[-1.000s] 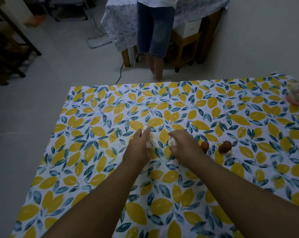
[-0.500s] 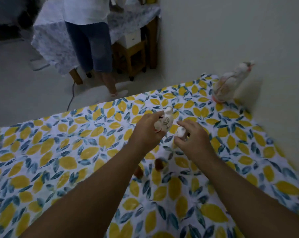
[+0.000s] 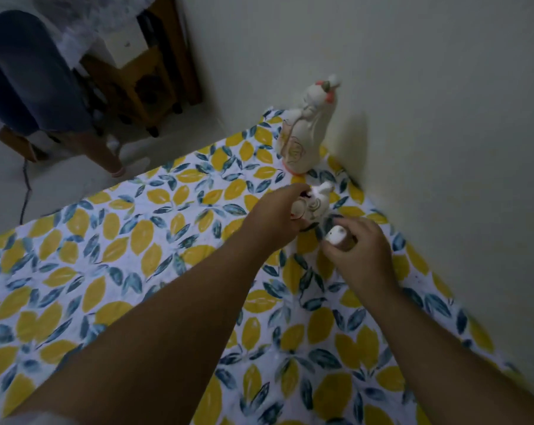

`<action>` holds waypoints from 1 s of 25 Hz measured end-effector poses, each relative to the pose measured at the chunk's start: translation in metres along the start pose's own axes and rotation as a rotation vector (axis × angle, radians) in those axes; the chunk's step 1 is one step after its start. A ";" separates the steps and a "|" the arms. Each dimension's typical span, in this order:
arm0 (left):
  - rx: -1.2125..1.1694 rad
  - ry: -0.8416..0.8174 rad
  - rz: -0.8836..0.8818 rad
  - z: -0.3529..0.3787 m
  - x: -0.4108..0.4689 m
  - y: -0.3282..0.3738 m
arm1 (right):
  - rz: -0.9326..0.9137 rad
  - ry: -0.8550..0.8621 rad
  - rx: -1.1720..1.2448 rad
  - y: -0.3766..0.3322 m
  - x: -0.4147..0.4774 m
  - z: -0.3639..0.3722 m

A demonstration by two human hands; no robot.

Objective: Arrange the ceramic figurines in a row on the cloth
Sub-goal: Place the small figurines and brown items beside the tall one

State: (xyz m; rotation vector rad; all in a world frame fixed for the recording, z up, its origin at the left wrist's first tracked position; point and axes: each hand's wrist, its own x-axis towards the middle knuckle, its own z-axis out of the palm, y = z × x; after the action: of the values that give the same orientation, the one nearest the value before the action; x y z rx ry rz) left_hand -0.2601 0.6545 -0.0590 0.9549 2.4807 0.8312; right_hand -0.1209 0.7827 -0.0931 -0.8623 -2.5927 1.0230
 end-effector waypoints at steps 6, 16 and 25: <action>0.044 0.012 0.066 0.025 0.049 -0.001 | -0.009 0.007 0.071 0.024 0.023 0.014; -0.026 0.087 0.049 0.032 0.044 -0.003 | -0.005 0.108 0.112 0.027 -0.009 0.026; -0.032 0.136 0.030 0.030 0.032 0.005 | 0.001 0.054 0.013 0.019 -0.012 0.024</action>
State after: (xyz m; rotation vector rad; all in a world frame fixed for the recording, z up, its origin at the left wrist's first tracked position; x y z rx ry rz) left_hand -0.2654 0.6919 -0.0819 0.9554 2.5644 0.9729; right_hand -0.1127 0.7739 -0.1240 -0.8762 -2.5384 1.0020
